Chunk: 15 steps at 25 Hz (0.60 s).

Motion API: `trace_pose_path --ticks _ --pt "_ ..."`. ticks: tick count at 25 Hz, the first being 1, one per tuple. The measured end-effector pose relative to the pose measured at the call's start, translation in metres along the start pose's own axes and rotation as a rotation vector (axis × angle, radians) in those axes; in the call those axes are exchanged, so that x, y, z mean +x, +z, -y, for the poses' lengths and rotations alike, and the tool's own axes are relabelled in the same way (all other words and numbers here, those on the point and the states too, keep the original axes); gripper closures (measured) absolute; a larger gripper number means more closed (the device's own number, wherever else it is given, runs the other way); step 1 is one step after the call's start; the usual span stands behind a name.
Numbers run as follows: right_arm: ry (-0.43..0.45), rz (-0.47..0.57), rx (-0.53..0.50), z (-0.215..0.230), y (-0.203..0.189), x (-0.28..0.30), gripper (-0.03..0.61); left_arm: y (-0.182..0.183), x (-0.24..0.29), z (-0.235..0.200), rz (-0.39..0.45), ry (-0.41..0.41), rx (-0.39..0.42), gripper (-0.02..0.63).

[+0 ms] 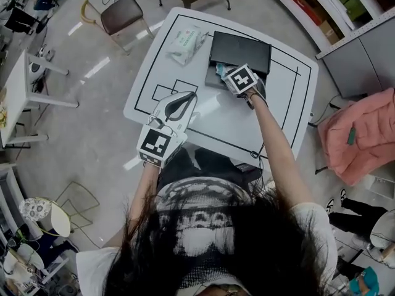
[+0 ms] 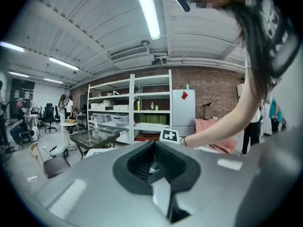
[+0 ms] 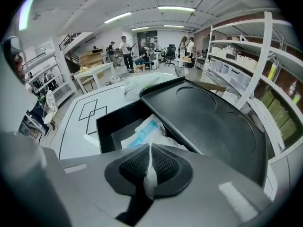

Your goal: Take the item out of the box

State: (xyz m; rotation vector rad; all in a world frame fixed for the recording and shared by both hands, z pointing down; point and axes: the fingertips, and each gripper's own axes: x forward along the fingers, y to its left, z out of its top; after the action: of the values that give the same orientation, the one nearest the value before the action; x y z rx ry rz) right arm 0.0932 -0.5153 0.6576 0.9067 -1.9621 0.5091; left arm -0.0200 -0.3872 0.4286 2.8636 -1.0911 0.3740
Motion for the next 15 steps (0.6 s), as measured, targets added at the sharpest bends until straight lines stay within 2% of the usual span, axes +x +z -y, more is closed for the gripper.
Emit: trace_pose_path --ticks 9,15 --pt "-0.003 0.052 -0.006 -0.029 0.016 -0.036 0.565 -0.005 -0.022 -0.009 0.005 -0.032 -0.009 0.614" --pt "-0.074 0.16 0.025 -0.047 0.037 -0.081 0.565 -0.004 -0.041 -0.015 0.016 -0.067 0.001 0.614"
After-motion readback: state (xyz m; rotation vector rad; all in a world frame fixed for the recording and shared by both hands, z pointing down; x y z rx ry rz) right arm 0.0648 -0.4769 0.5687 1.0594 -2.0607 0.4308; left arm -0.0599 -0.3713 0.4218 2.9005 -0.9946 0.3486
